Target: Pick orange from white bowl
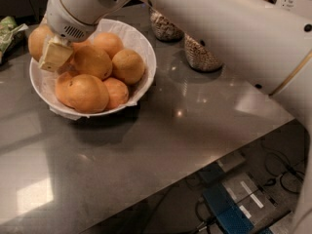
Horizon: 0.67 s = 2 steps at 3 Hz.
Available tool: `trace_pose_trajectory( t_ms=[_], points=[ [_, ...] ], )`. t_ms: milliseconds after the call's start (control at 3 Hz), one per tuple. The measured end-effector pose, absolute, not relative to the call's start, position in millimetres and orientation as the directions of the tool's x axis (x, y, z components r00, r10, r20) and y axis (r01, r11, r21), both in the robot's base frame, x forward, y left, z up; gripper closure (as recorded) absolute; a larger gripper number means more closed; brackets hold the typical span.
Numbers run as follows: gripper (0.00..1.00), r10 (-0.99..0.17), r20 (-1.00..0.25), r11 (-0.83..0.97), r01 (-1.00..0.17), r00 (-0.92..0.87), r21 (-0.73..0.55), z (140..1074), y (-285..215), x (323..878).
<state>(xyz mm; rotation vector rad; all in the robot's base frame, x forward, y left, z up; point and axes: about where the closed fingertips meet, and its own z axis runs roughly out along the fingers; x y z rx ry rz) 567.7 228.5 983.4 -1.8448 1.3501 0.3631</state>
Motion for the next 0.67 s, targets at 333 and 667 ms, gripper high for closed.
trace_pose_trajectory(
  t_ms=[333,667],
  points=[
    [1.0,-0.655,-0.651,-0.071,-0.888,0.385,-0.455,993.8,211.8,561.3],
    [1.0,-0.621,-0.693,-0.02,-0.891,0.367,-0.454,994.6,182.6,553.5]
  ],
)
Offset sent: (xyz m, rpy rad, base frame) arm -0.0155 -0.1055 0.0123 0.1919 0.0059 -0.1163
